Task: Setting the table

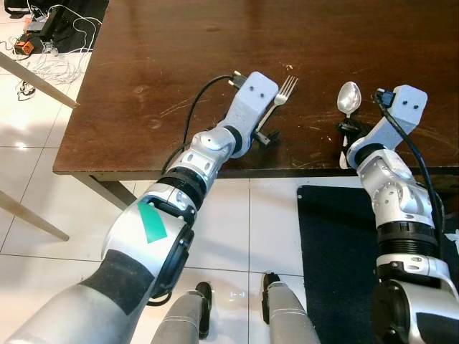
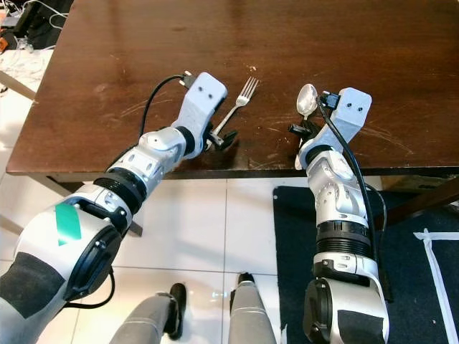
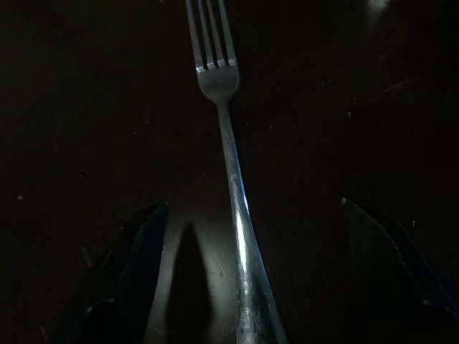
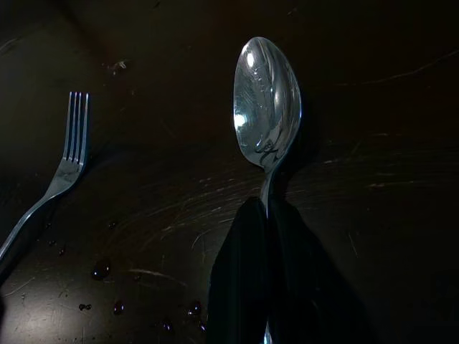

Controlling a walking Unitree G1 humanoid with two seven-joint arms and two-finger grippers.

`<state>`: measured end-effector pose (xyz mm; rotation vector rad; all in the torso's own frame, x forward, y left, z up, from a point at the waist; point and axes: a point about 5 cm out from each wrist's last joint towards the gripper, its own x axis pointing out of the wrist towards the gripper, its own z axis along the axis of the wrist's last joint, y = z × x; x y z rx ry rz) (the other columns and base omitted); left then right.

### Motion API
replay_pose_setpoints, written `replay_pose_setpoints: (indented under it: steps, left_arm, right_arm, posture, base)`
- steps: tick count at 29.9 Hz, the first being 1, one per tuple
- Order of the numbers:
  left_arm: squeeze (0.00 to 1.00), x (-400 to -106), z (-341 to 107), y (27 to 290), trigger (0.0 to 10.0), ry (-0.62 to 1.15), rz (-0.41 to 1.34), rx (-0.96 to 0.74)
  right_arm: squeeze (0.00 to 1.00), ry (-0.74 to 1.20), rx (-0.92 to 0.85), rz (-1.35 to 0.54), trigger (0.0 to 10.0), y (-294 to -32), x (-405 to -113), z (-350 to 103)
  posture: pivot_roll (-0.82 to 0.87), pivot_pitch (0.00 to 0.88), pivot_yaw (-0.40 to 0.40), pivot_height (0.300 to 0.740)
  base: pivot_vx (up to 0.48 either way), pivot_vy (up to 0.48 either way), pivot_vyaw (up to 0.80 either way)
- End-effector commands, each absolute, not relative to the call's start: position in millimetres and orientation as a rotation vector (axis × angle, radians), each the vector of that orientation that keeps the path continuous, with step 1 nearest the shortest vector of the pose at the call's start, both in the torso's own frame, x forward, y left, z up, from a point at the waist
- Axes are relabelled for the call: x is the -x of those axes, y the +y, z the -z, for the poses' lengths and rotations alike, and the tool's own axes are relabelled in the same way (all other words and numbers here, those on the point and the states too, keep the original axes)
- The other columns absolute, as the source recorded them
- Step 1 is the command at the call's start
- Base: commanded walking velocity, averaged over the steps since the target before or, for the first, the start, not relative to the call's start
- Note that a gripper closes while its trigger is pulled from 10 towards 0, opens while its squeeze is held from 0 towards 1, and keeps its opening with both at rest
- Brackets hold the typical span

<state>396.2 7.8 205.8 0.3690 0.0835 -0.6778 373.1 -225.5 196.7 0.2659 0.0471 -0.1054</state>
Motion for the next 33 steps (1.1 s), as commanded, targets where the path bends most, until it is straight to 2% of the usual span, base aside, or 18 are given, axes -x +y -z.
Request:
replay_pose_setpoints:
  steps: [1,2,3,4,16,18,26,33]
  left_arm:
    - [0.00,-394.9,-193.8,11.3,9.5,0.138,0.674,-0.410]
    - [0.00,-395.5,-191.1,14.8,3.1,0.148,0.664,-0.467]
    - [0.00,-395.5,-191.1,14.8,3.1,0.148,0.664,-0.467]
    - [0.00,-396.6,-185.6,22.2,0.0,0.168,0.644,-0.557]
    - [0.00,-398.8,-184.3,30.5,0.0,0.181,0.622,-0.574]
    - [0.00,-400.2,-185.6,34.0,0.0,0.186,0.603,-0.514]
    - [0.00,-402.8,-188.7,41.0,0.0,0.180,0.578,-0.458]
    - [0.00,-406.7,-199.7,47.0,0.0,0.134,0.543,-0.291]
  right_arm:
    - [0.00,0.142,-0.271,0.126,10.0,-225.2,-370.0,-175.0]
    - [0.00,0.142,-0.271,0.125,10.0,-225.2,-370.5,-175.7]
    - [0.00,0.142,-0.271,0.125,10.0,-225.2,-370.5,-175.7]
    - [0.00,0.140,-0.270,0.123,10.0,-224.7,-371.1,-176.4]
    - [0.00,0.137,-0.267,0.116,10.0,-224.1,-374.4,-178.8]
    - [0.00,0.134,-0.263,0.110,10.0,-223.7,-375.9,-181.4]
    - [0.00,0.132,-0.257,0.102,10.0,-222.5,-378.5,-184.4]
    - [0.00,0.126,-0.255,0.098,10.0,-222.5,-378.8,-185.4]
  posture:
    - [-0.01,0.304,0.152,0.740]
    - [-0.01,0.300,0.151,0.740]
    - [-0.01,0.300,0.151,0.740]
    - [-0.01,0.295,0.149,0.740]
    - [-0.01,0.276,0.135,0.740]
    - [-0.02,0.263,0.124,0.740]
    - [-0.02,0.250,0.116,0.740]
    - [-0.03,0.219,0.108,0.740]
  base:
    - [0.000,0.000,0.00]
    - [0.000,0.000,0.00]
    - [0.000,0.000,0.00]
    - [0.000,0.000,0.00]
    - [0.000,0.000,0.00]
    - [0.000,0.000,0.00]
    - [0.000,0.000,0.00]
    - [0.000,0.000,0.00]
